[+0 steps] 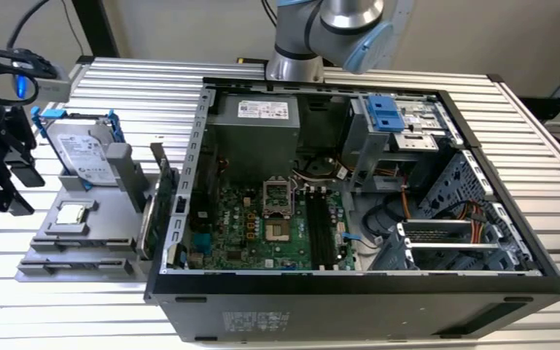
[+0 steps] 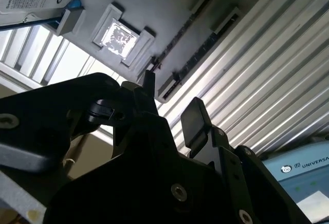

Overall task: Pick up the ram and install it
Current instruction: 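Pick up the ram and move it above insertion slot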

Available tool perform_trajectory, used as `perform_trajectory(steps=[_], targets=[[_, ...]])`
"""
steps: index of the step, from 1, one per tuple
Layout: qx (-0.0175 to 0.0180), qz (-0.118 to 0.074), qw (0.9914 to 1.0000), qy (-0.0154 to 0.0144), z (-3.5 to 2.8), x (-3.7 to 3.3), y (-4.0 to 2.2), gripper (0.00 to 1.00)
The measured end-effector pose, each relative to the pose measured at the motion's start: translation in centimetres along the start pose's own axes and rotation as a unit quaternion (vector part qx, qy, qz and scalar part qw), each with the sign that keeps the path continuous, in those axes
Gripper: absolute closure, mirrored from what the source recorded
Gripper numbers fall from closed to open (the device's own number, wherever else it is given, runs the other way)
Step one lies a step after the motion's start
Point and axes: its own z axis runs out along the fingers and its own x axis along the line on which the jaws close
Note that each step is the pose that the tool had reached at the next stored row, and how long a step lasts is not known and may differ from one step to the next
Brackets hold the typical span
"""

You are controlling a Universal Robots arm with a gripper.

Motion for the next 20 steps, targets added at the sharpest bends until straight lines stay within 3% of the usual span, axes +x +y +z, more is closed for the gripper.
perform_trajectory(steps=[20], targets=[[-0.0001,0.0,1.0,0.0,2.03,0.07,-0.02,0.0]])
